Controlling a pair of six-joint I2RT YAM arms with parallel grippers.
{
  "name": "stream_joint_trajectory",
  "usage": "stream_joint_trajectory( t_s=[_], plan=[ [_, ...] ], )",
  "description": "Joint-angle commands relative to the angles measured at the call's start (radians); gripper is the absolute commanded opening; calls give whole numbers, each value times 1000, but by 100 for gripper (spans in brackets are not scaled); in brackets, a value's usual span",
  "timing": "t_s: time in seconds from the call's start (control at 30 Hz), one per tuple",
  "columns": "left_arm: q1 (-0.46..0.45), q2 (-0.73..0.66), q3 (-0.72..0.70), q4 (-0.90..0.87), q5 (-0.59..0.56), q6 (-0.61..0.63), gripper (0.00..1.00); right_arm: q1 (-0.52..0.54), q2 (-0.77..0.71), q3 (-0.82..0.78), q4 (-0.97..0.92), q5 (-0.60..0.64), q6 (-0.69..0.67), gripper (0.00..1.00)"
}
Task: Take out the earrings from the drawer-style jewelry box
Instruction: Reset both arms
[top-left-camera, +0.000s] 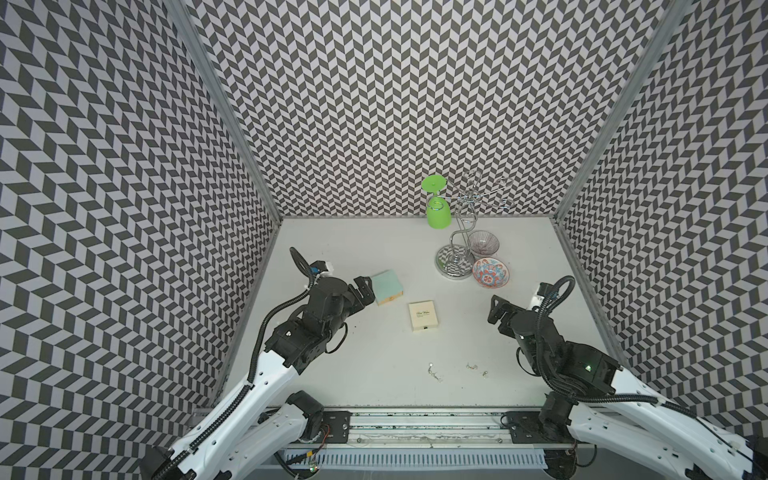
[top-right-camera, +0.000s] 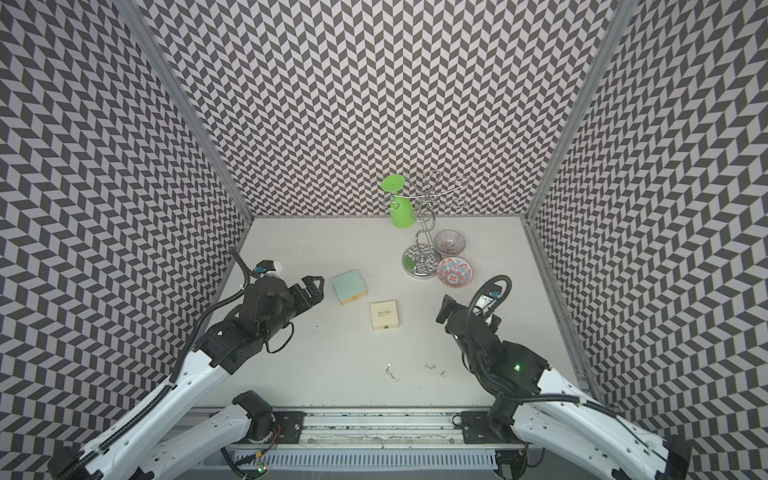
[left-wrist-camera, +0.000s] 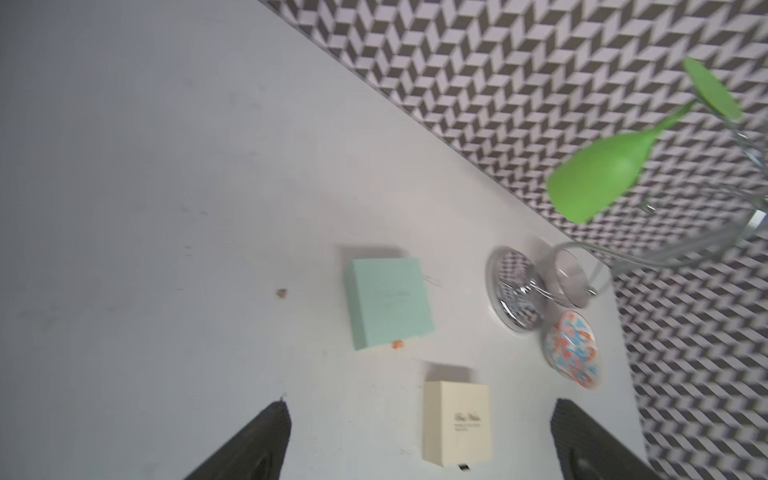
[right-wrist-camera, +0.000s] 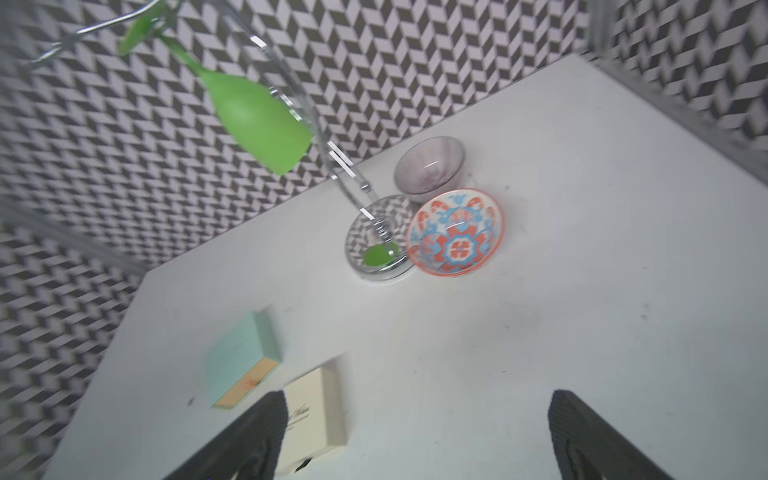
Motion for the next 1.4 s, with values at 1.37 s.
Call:
stream_joint_trajectory(
  t_s=[1.37],
  plan=[
    [370,326,-650,1728,20,898,100,-745,595,-470,1697,-611,-965,99]
  ],
)
